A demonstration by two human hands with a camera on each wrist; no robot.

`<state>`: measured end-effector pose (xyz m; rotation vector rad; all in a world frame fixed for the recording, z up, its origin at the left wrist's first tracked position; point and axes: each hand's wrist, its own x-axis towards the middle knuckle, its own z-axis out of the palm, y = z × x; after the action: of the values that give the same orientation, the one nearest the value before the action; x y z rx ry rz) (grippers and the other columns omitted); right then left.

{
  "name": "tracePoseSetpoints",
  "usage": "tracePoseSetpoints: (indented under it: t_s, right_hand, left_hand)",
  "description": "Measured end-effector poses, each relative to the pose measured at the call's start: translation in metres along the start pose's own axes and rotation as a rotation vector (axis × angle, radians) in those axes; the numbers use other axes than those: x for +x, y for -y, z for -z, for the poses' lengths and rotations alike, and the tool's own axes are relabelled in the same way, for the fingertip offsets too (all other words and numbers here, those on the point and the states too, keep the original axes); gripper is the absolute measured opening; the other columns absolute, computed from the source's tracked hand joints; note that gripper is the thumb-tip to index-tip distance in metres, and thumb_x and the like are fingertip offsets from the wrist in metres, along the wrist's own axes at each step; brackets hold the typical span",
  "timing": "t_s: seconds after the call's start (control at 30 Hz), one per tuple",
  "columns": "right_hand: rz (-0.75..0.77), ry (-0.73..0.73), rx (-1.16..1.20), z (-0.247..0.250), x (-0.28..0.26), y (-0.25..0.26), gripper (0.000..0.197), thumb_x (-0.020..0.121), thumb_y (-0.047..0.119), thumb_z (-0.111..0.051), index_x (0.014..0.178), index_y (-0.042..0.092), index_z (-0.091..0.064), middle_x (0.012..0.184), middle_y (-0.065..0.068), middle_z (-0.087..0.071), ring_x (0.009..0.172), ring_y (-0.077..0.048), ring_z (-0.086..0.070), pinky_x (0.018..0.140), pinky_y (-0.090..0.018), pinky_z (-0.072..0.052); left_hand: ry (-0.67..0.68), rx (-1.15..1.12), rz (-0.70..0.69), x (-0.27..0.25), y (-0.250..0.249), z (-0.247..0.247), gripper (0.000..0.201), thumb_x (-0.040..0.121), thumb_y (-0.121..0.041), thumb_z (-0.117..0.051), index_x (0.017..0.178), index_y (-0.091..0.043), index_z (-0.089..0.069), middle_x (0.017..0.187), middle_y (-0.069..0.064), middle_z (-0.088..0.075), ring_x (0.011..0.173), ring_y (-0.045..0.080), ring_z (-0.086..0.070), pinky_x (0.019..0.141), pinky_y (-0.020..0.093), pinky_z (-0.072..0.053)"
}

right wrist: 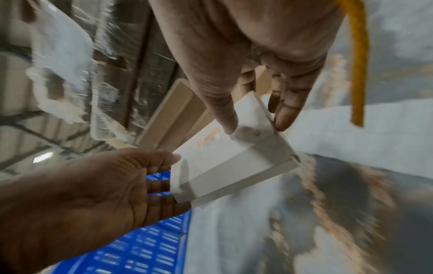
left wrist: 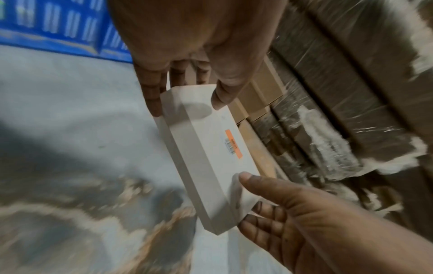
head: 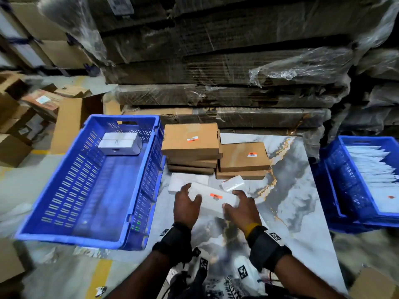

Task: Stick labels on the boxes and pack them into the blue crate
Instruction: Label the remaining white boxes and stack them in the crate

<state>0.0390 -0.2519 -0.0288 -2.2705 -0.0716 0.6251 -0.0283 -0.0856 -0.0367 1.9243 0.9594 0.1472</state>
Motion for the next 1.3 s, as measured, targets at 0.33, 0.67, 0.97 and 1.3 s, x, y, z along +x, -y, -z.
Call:
tracePoseSetpoints:
  t_s: [0.33,0.67,0.97,1.3]
  right_hand:
    - [0.457,-0.020,0.038,0.003,-0.010,0.170,0.062,0.085,0.031,-0.072,0.140,0.018,-0.047,0.130,-0.007,-0.052,0.122,-0.024,-0.048,0.098,-0.029,-0.039]
    - [0.511,0.228,-0.292,-0.119,0.045,0.314,0.047,0.076,0.028,-0.077,0.117,0.009,-0.064,0.119,-0.014,-0.065,0.112,-0.029,-0.059,0.090,-0.030,-0.046]
    - [0.342,0.280,-0.573,-0.225,0.108,0.345,0.055,0.080,0.023,-0.078,0.127,0.006,-0.056,0.127,-0.016,-0.062,0.116,-0.031,-0.060,0.092,-0.034,-0.048]
    - [0.249,0.258,-0.518,-0.309,0.166,0.331,0.037,0.088,0.010,-0.063,0.123,0.004,-0.056,0.127,-0.021,-0.061,0.118,-0.036,-0.056,0.096,-0.037,-0.046]
  left_hand:
    - [-0.319,-0.406,-0.208,0.032,-0.050,0.145,0.030,0.078,-0.022,-0.065,0.108,-0.024,-0.061,0.106,-0.001,-0.070,0.100,0.018,-0.065,0.090,0.042,-0.054]
    - [-0.445,-0.604,0.013,0.114,0.004,0.264,0.026,0.080,-0.007,-0.061,0.104,-0.017,-0.057,0.101,0.007,-0.064,0.087,0.024,-0.058,0.068,0.032,-0.042]
    - [-0.252,-0.675,0.333,0.216,0.074,0.282,0.028,0.086,0.011,-0.043,0.107,-0.004,-0.054,0.081,0.017,-0.057,0.044,0.017,-0.058,0.031,0.021,-0.041]
    - [-0.152,-0.744,0.495,0.293,0.137,0.264,0.018,0.101,-0.010,-0.031,0.087,-0.022,-0.035,0.042,0.001,-0.031,0.028,0.012,-0.029,0.039,0.010,-0.027]
